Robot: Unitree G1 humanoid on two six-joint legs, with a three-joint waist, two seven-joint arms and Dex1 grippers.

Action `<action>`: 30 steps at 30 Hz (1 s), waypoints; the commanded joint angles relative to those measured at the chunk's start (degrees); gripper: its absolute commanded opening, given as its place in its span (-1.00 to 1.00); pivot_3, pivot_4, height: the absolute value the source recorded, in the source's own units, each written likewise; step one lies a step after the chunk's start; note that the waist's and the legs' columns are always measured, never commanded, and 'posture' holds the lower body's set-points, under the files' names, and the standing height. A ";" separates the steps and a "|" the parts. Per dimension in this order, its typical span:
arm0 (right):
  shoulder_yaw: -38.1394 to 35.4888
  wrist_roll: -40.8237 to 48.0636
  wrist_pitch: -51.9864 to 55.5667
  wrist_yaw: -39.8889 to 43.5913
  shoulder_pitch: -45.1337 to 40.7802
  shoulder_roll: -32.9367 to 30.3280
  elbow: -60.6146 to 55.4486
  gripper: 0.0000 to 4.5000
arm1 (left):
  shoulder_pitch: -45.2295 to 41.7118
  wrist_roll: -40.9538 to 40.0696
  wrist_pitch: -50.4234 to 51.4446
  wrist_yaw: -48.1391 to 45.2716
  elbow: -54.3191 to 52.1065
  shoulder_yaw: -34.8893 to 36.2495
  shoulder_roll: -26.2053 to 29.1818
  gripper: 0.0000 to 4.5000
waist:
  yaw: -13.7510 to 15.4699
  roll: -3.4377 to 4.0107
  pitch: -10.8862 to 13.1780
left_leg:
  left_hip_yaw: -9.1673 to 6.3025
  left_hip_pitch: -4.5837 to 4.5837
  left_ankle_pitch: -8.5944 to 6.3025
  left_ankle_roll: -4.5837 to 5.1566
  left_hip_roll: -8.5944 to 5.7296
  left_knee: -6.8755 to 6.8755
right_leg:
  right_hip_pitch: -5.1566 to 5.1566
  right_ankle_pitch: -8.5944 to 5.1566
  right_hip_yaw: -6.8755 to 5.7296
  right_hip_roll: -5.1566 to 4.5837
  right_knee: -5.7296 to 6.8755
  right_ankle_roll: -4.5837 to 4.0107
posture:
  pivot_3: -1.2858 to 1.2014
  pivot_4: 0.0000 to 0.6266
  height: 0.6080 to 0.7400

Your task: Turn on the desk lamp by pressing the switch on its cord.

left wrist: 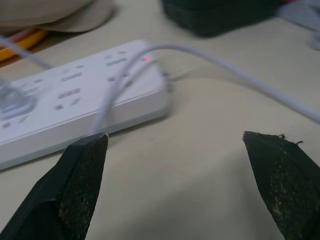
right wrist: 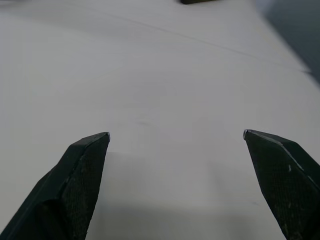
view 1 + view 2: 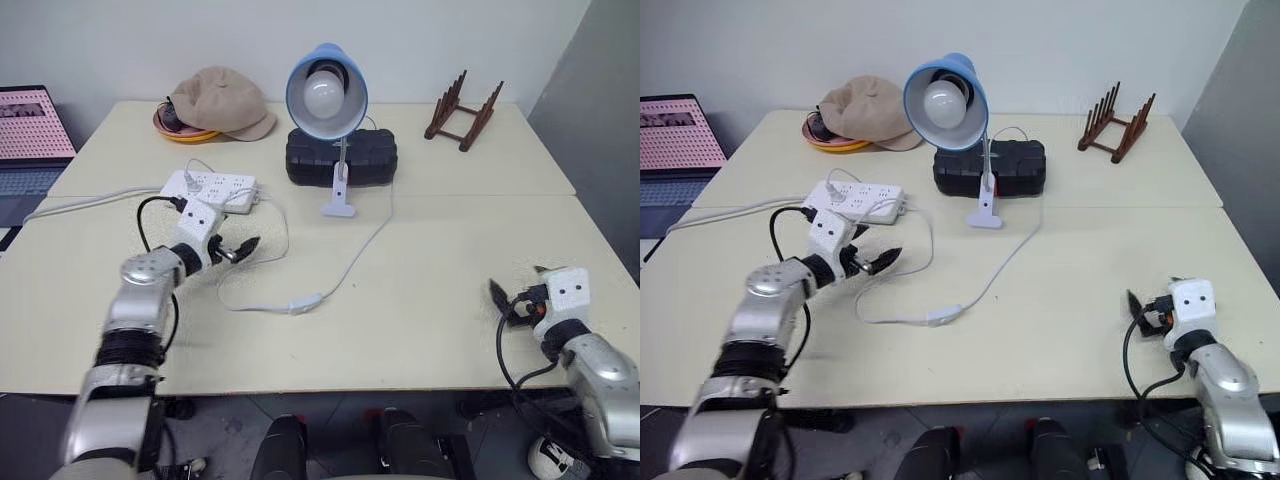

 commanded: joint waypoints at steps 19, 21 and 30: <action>12.71 21.70 21.43 19.92 -0.12 -12.29 -24.34 1.00 | 2.76 -0.06 5.65 -29.83 -21.96 -18.64 8.06 0.99 | 0.45 -0.03 0.02 | -0.02 -0.16 -0.01 0.01 0.04 0.05 | -0.10 -0.27 -0.08 0.00 -0.08 -0.42 | 0.03 -0.52 1.00; 12.47 21.12 20.54 19.50 1.02 -12.04 -24.30 1.00 | 2.07 0.25 4.53 -30.03 -20.17 -18.75 6.86 0.92 | 0.51 -0.03 0.02 | -0.04 -0.20 -0.01 0.01 0.04 0.05 | -0.10 -0.27 -0.10 0.01 -0.10 -0.40 | 0.03 -0.52 1.00; 11.59 20.76 19.00 19.56 3.14 -11.69 -24.10 1.00 | 1.47 1.00 2.56 -32.47 -17.69 -18.76 6.20 0.01 | 0.42 -0.03 0.02 | -0.04 -0.17 -0.01 0.01 0.04 0.08 | -0.10 -0.26 -0.10 0.01 -0.05 -0.40 | 0.03 -0.52 1.00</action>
